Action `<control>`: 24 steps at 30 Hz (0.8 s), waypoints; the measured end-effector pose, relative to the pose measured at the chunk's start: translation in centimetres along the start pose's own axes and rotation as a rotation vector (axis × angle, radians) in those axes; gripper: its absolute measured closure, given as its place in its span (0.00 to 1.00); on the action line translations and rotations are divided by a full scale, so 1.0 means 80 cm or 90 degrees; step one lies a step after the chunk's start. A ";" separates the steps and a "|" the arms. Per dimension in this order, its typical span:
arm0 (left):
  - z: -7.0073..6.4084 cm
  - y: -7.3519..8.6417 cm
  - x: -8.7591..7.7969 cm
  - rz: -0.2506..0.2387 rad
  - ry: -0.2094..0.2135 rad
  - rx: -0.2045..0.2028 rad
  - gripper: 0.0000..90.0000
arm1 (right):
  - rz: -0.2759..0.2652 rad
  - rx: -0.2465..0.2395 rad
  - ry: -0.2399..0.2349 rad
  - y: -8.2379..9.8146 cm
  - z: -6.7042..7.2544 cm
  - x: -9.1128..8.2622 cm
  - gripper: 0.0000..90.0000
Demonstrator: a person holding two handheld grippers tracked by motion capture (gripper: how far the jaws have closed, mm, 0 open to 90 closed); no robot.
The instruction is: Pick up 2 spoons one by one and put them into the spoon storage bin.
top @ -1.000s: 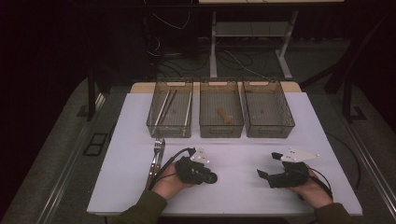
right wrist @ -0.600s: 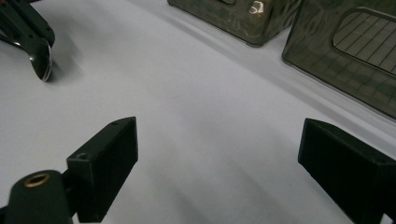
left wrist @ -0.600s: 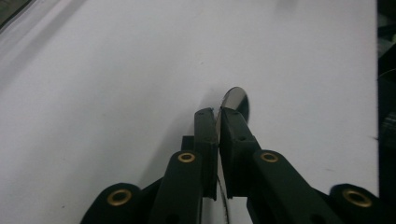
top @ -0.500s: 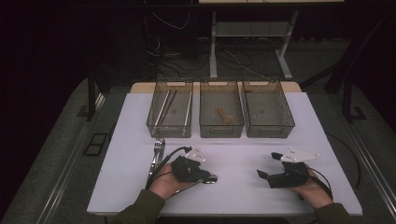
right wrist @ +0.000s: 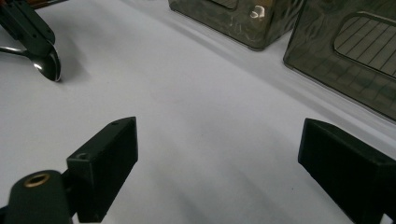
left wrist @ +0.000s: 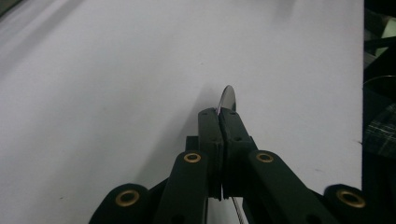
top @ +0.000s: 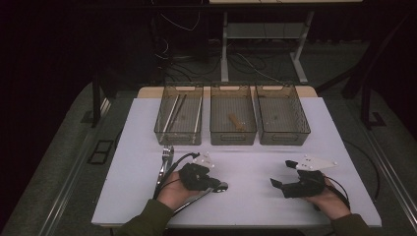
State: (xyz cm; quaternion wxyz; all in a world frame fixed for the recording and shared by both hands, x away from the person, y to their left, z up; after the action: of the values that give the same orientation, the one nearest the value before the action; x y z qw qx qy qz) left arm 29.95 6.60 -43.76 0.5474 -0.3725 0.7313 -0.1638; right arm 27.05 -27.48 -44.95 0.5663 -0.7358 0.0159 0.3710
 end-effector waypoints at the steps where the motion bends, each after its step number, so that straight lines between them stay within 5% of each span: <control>1: 0.000 0.000 -0.001 -0.003 0.000 -0.005 0.99 | 0.000 0.001 -0.001 0.000 0.000 0.000 0.14; 24: 0.010 -0.019 -0.026 -0.071 -0.059 -0.020 0.99 | -0.003 0.010 -0.002 -0.001 0.000 0.000 0.14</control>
State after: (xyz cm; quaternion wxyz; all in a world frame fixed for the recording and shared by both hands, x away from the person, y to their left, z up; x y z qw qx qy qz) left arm 31.45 7.24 -41.66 0.5650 -0.4284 0.6856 -0.1652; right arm 27.08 -27.44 -44.89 0.5732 -0.7308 0.0162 0.3702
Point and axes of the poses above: each handheld gripper's, and its own axes: x roughly forward along the jaws, y roughly out of its underside, z roughly to its left, the point moved 1 cm from there along x, roughly forward along the jaws, and after that the axes turned 14 degrees about y, right-handed, at the moved point
